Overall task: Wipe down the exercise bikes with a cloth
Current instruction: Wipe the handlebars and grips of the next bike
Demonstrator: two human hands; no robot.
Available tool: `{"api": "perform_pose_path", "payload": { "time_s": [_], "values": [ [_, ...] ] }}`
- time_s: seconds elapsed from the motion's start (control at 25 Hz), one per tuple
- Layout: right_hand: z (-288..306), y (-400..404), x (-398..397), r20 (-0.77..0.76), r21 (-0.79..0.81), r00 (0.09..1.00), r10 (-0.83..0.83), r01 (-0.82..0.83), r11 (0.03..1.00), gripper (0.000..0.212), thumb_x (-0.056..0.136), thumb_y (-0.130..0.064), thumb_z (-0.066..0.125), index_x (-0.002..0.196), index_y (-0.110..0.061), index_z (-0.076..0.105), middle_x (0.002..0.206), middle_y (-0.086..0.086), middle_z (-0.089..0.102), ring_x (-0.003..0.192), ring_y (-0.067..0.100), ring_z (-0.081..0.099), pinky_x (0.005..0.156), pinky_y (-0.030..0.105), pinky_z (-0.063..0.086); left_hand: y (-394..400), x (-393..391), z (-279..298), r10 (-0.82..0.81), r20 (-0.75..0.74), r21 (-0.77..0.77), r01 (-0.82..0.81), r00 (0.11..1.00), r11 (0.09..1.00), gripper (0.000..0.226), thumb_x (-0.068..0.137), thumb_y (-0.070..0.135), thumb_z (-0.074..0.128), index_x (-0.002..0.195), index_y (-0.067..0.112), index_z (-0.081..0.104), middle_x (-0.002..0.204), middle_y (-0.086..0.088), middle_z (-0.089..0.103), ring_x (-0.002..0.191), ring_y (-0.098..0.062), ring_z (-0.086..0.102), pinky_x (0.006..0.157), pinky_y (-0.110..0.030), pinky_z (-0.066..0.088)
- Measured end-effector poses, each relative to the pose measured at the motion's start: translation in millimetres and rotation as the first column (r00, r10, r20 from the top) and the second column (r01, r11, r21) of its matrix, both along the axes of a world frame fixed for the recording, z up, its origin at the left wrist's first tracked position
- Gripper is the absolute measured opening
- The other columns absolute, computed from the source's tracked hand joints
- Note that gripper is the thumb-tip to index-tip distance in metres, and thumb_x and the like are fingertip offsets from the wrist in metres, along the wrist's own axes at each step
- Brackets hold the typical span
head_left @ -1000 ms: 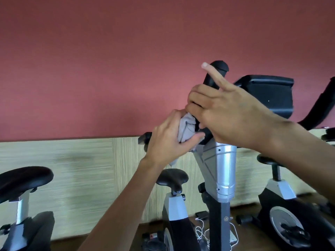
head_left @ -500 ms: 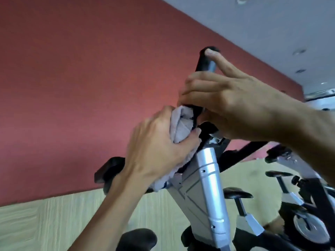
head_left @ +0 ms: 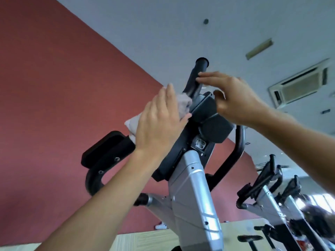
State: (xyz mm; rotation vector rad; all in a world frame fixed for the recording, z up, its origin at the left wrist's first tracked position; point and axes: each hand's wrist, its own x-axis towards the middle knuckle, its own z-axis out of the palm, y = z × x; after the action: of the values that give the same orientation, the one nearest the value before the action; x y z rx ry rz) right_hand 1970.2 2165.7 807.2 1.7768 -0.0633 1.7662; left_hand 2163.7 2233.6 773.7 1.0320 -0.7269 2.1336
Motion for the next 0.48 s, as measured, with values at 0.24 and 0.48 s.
{"api": "perform_pose_path", "payload": {
  "time_s": [0.24, 0.48],
  "values": [
    [-7, 16, 14, 0.038, 0.049, 0.999, -0.026, 0.024, 0.999, 0.068, 0.082, 0.013, 0.042, 0.144, -0.01, 0.055, 0.158, 0.001, 0.043, 0.145, 0.023, 0.04, 0.111, 0.014, 0.02, -11, -25, 26, 0.018, -0.013, -0.014, -0.019, 1.0, 1.0, 0.079, 0.097, 0.063, 0.047, 0.142, -0.003, 0.049, 0.13, -0.015, 0.063, 0.106, -0.024, 0.068, 0.083, -0.033, 0.054],
    [-20, 20, 21, -0.021, 0.084, 0.988, -0.153, 0.154, 0.984, 0.077, 0.08, 0.009, 0.045, 0.154, -0.01, 0.04, 0.167, 0.003, 0.025, 0.151, 0.024, 0.028, 0.111, 0.012, 0.016, -7, 29, -7, 0.094, 0.057, -0.147, -0.084, 0.994, 0.985, 0.083, 0.095, 0.064, 0.043, 0.143, -0.005, 0.048, 0.134, -0.019, 0.063, 0.11, -0.026, 0.07, 0.086, -0.032, 0.057]
  ]
}}
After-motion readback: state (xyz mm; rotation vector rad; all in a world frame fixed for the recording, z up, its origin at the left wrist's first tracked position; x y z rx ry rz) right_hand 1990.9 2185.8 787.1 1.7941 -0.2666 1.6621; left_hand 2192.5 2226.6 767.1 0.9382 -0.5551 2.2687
